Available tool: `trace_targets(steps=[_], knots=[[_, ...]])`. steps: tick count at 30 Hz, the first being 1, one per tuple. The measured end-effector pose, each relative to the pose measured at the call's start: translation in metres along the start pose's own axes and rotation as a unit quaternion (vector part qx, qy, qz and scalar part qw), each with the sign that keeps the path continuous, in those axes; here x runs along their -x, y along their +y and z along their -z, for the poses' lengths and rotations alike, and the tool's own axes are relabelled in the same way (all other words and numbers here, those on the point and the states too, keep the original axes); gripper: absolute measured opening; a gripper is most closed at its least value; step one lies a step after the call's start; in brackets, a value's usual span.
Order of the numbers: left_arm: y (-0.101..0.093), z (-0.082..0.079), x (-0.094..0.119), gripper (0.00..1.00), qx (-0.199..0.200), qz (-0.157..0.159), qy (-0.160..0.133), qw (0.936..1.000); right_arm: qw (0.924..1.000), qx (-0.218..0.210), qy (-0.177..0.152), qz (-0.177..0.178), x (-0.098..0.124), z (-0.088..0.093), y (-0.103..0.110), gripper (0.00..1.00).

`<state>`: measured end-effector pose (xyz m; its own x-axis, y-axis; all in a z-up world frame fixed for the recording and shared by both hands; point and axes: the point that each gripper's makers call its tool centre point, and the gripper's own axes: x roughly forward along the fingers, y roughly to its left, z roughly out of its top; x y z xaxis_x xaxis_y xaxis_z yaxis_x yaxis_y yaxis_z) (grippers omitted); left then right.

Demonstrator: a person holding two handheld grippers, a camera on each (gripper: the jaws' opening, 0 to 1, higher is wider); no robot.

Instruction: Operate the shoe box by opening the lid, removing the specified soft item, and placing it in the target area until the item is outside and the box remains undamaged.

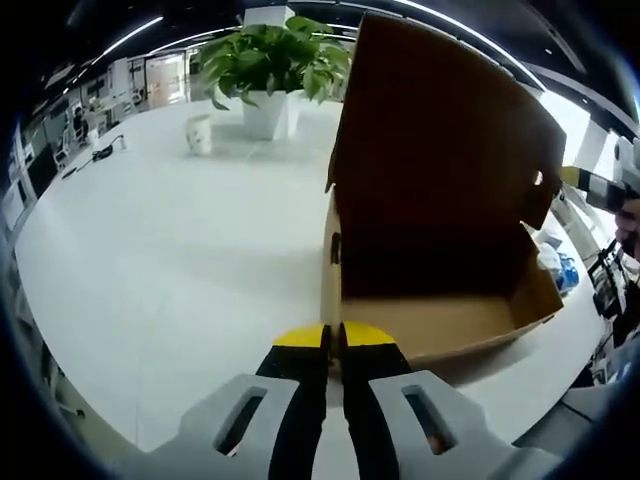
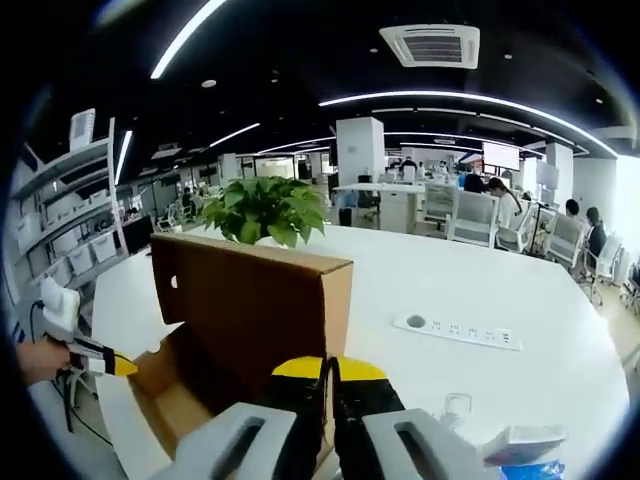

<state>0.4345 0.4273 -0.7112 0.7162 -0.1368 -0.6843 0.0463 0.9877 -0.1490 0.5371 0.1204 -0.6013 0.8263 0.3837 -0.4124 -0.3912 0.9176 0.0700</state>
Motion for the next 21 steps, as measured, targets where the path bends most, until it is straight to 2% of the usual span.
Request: trace_targets(steps=[2, 5, 8, 21], knots=[[0.000, 0.000, 0.000, 0.02, -0.001, 0.000, 0.000, 1.0000, 1.0000, -0.003, -0.001, -0.001, 0.001, 0.001, 0.000, 0.00], [0.000, 0.000, 0.000, 0.02, -0.001, 0.001, 0.000, 1.0000, 0.9990, -0.044, -0.002, -0.006, 0.003, 0.004, 0.000, 0.00], [-0.001, 0.000, 0.000, 0.02, -0.003, 0.002, 0.001, 1.0000, 0.9993, -0.036, -0.002, -0.006, 0.005, 0.005, 0.001, 0.00], [-0.001, 0.000, 0.000, 0.02, -0.004, 0.004, 0.001, 1.0000, 0.9986, -0.053, -0.006, -0.006, 0.016, 0.016, 0.008, 0.00]])
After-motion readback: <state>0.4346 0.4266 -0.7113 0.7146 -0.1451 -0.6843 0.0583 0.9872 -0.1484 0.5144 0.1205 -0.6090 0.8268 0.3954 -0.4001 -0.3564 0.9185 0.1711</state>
